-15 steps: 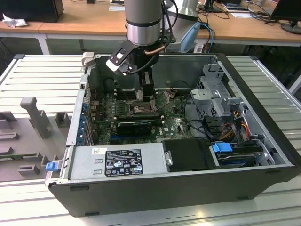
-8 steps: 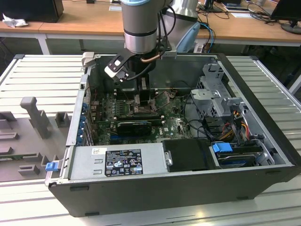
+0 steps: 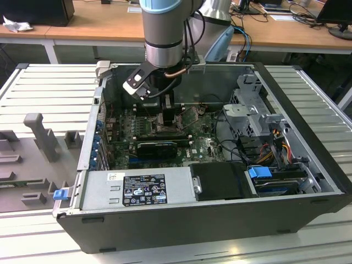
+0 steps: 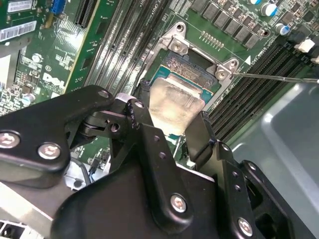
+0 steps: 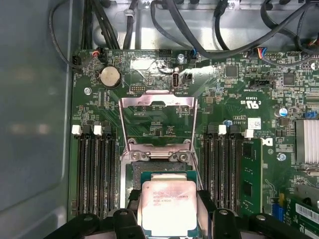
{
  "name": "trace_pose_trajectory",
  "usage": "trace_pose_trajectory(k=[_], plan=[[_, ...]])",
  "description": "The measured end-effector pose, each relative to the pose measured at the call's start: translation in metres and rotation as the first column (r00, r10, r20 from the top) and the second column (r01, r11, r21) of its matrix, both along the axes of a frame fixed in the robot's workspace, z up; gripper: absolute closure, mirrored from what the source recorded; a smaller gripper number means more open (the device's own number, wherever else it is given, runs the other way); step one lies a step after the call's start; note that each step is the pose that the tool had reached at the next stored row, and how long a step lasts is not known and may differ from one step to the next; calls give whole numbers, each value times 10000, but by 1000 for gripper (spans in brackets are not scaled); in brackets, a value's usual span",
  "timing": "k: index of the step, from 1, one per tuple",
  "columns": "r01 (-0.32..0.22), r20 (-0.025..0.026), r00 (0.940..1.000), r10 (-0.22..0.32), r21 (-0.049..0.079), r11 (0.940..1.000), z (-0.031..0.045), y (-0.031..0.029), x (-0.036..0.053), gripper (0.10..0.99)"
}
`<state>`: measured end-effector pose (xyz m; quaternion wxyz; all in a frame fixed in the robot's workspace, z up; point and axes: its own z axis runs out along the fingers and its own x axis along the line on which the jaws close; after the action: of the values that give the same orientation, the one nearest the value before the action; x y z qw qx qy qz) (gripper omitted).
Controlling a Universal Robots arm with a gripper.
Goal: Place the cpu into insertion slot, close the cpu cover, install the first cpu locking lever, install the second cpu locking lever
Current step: 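Place the cpu into insertion slot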
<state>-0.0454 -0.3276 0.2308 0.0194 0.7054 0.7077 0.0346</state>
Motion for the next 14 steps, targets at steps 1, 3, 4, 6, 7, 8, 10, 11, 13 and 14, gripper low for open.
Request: trace_pose_trajectory(k=[1,3,4,6,7,8,10,11,13,14], plan=[[1,0,10000,-1,1,10000,-19,0,0,557],[3,0,10000,-3,0,10000,-58,10,-1,557],[2,0,10000,-2,0,10000,-76,16,-1,557],[18,0,10000,-18,0,10000,-134,46,0,557],[92,0,10000,-92,1,10000,-167,63,0,557],[130,0,9999,-130,0,9999,-195,72,-1,557],[133,0,9999,-133,1,9999,-226,77,-1,557],[151,0,9999,-151,0,9999,-241,77,-3,557],[175,0,9998,-175,1,9998,-255,77,-6,557],[187,0,9998,-187,0,9998,-269,77,-6,557]])
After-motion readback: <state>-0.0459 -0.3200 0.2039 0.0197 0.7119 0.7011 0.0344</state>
